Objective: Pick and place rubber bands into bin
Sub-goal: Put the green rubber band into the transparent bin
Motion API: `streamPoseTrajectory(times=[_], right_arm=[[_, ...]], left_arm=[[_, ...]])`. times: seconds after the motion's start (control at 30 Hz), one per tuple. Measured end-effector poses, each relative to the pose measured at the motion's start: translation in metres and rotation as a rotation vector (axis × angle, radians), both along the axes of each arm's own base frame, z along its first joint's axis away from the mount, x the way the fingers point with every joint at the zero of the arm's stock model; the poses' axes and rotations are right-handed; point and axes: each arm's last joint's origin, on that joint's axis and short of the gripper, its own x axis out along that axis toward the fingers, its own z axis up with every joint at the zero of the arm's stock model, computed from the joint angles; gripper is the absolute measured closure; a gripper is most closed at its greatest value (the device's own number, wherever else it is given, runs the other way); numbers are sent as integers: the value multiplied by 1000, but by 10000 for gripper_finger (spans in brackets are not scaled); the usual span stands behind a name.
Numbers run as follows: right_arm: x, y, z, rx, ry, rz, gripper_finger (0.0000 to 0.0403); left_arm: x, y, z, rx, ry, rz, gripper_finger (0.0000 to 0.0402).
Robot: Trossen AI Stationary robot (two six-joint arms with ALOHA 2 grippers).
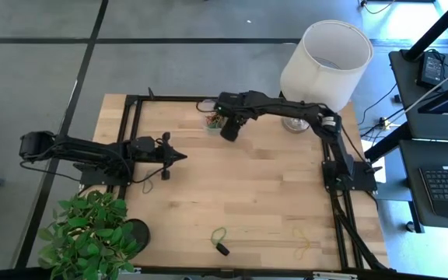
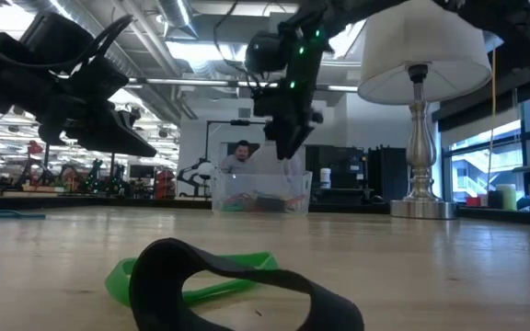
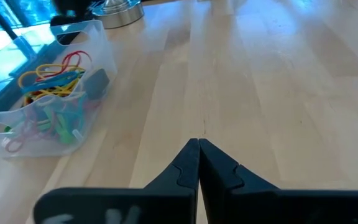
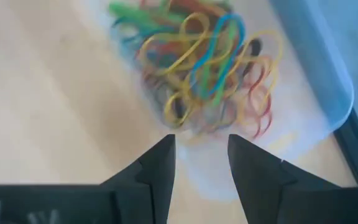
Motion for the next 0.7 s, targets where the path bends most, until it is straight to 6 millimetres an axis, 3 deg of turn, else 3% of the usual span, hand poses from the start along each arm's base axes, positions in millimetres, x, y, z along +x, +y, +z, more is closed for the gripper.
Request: streamPoseTrajectory(times=[0.2, 0.3, 0.43, 0.7], right_arm=[[-6, 58, 33, -28, -31, 115, 282], [-20, 90, 36, -63, -77, 167, 303], [-58, 130, 26, -49, -188, 179, 324], [-152, 199, -22, 76, -487, 179, 358]], left_arm=[[3, -7, 1, 21, 41, -1, 399], [10, -14, 10, 31, 77, -11, 400], [20, -25, 18, 42, 102, -44, 400], [53, -44, 35, 75, 174, -111, 400]])
